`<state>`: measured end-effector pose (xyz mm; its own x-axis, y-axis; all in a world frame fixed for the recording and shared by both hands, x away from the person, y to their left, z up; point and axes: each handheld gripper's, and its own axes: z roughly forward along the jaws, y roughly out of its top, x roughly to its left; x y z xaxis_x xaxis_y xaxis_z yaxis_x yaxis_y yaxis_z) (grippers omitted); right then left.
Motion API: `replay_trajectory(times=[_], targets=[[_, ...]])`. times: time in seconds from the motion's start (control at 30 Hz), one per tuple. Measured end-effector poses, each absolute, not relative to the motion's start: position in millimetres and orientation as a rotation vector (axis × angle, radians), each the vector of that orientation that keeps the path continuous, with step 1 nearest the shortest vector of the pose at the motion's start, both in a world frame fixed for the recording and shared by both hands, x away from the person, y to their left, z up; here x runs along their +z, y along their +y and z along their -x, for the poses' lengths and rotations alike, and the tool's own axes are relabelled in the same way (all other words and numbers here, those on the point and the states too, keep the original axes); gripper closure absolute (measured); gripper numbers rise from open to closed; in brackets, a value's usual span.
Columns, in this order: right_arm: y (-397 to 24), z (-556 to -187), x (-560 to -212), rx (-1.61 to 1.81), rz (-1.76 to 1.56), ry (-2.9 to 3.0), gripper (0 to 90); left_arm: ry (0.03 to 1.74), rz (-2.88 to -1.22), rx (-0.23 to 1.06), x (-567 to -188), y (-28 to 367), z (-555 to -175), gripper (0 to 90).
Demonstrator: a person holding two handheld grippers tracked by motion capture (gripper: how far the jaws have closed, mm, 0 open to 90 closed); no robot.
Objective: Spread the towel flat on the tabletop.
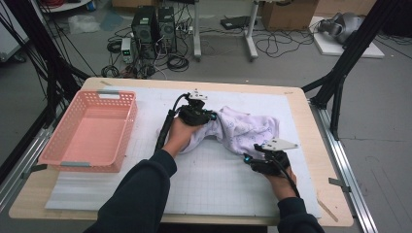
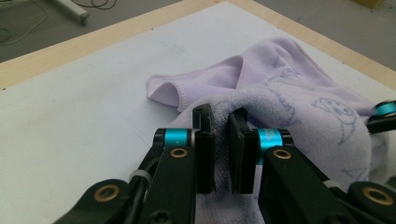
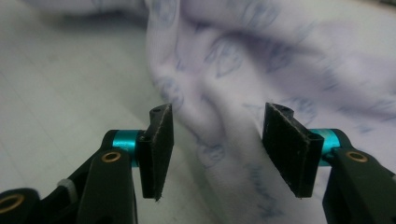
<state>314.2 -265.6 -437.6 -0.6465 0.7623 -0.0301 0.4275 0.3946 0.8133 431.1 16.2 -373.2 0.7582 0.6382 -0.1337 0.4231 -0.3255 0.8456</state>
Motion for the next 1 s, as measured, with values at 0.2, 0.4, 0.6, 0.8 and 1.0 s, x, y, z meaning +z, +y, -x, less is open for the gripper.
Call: replay_trajectory(times=[0.2,0.4,0.6,0.8,1.0], targets=[[-265.8,-319.8,-446.7,1.033,-0.988,2.341,79.1,0.703,-2.000,0.252,-363.3,20.6,-414.2,82.0],[-303.3,-310.0,-421.3,1.160,-0.996,2.376,81.9,0.562,-1.986,0.144,-343.8,31.4,-390.8,82.0],[-345.9,-302.9,-388.8,1.222,-1.087,2.182,81.8,0.488,-1.998,0.184,-337.8,17.4,-380.0,82.3],[-337.1,-334.0,-383.7,1.162,-1.105,2.137,81.6,0.608,-2.002,0.377,-346.0,16.9,-401.3,82.4],[-308.8,-380.9,-390.4,1.091,-1.152,2.103,77.3,0.785,-2.043,0.556,-364.4,21.8,-439.3,82.8]])
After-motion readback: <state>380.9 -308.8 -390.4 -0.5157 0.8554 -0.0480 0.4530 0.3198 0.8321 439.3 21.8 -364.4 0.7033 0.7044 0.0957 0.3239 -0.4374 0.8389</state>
